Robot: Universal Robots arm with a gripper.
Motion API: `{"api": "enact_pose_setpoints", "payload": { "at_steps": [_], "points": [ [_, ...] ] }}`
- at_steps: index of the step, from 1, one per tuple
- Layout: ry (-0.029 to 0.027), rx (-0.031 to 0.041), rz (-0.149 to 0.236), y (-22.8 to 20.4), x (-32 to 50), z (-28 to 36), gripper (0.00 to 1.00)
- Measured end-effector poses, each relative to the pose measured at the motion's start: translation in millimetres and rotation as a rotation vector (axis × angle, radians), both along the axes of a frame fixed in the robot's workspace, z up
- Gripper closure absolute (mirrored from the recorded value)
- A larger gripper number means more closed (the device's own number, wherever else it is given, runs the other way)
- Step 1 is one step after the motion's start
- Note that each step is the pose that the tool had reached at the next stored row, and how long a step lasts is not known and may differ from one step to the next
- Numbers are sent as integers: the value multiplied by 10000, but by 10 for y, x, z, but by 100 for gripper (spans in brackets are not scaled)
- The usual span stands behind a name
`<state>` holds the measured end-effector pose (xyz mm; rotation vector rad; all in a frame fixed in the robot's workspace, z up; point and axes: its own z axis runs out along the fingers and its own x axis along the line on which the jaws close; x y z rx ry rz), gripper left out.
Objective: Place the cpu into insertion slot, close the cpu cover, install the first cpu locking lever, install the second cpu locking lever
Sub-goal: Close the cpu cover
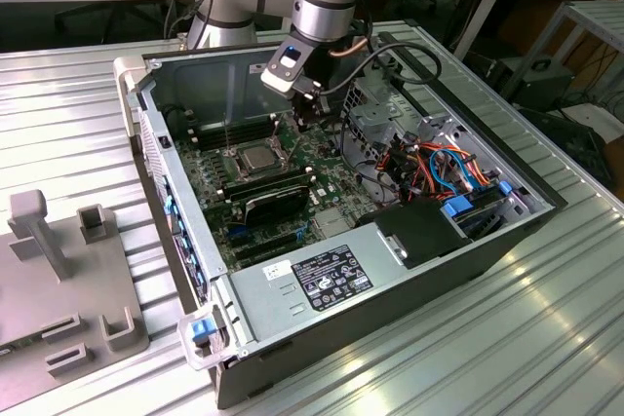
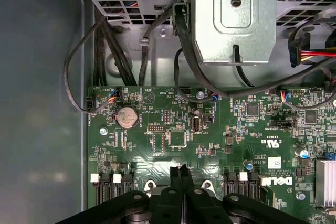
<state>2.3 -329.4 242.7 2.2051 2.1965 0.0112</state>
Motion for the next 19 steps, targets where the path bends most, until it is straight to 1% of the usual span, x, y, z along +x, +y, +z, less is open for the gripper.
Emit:
{"api": "enact_pose_setpoints", "payload": {
  "at_steps": [4, 11, 19],
  "points": [
    [-1, 0, 1, 0, -30, 0, 89],
    [0, 0, 0, 0, -140, -2, 89],
    [3, 0, 0, 0, -235, -3, 89]
  ]
}}
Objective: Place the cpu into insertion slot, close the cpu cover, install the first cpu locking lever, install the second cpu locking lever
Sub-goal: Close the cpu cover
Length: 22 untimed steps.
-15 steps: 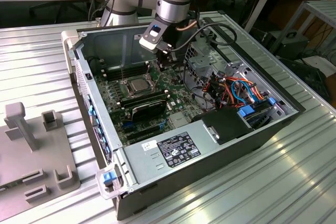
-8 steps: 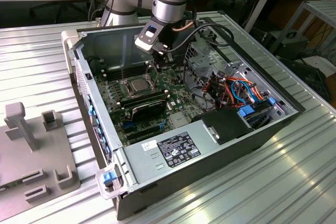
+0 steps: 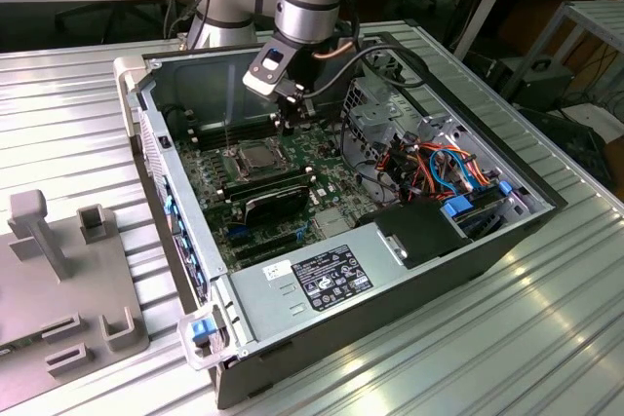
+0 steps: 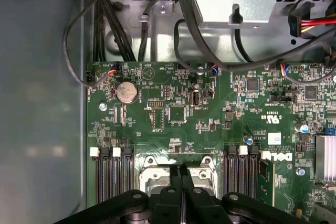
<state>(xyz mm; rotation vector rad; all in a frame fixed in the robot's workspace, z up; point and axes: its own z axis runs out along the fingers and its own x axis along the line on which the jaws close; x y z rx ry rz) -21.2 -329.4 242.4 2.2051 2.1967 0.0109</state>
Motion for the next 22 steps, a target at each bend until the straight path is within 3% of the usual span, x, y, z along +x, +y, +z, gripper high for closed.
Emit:
{"api": "enact_pose_setpoints", "payload": {
  "at_steps": [22],
  "points": [
    [1, -1, 0, 0, -63, -2, 89]
  ]
}}
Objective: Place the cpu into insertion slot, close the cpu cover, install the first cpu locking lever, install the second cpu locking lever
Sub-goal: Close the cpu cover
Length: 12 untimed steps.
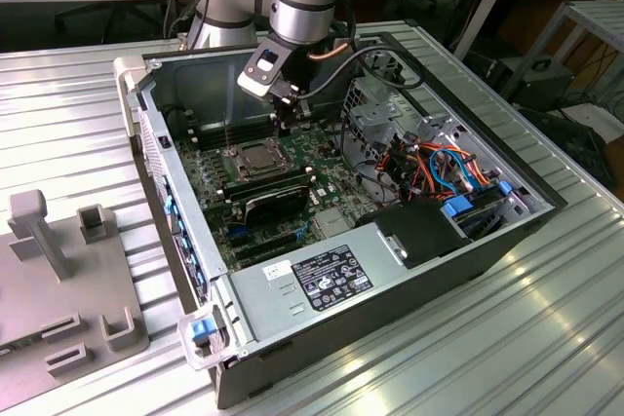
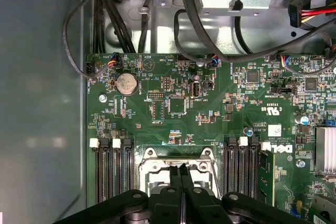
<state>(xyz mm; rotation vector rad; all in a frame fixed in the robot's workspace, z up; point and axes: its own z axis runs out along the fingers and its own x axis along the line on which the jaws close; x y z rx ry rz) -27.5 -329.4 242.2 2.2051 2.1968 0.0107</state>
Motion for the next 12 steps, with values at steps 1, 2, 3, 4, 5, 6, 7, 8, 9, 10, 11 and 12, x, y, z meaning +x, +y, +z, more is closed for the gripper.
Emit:
{"api": "enact_pose_setpoints", "payload": {
  "at_steps": [1, 2, 3, 4, 5, 6, 7, 8, 9, 10, 11, 12],
  "points": [
    [0, 0, 0, 0, 0, 0, 89],
    [0, 0, 0, 0, 0, 0, 89],
    [0, 1, 0, 0, 0, 0, 89],
    [-1, 0, 0, 0, 0, -1, 89],
    [0, 0, 0, 0, 0, -1, 89],
    [0, 1, 0, 0, 0, -1, 89],
    [0, 1, 0, 0, 0, -1, 89],
    [0, 0, 0, 0, 0, -1, 89],
    [-1, -1, -1, 0, -5, -4, 89],
    [3, -7, -2, 0, -21, -12, 89],
    [30, -16, 0, 0, -53, -25, 89],
    [70, -21, 0, 0, -102, -42, 89]
  ]
}}
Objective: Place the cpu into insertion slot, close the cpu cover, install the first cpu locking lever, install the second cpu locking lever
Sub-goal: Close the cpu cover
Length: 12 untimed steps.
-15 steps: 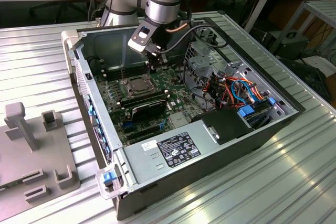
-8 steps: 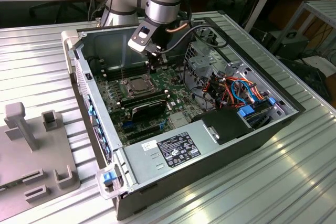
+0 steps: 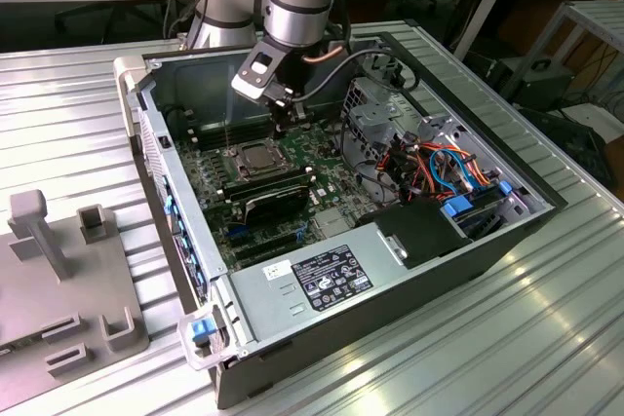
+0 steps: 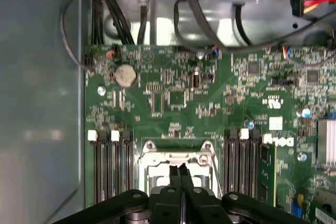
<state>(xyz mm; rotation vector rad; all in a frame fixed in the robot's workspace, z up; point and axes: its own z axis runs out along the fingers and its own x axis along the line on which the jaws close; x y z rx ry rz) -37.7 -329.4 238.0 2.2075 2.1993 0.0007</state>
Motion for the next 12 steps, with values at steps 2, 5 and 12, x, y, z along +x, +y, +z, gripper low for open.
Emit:
{"api": "enact_pose_setpoints", "payload": {
  "at_steps": [2, 5, 12],
  "points": [
    [29, 0, 2, 0, -62, -23, 89],
    [78, 0, 35, 0, -222, -66, 89],
    [78, 0, 93, -25, -364, -70, 89]
  ]
}}
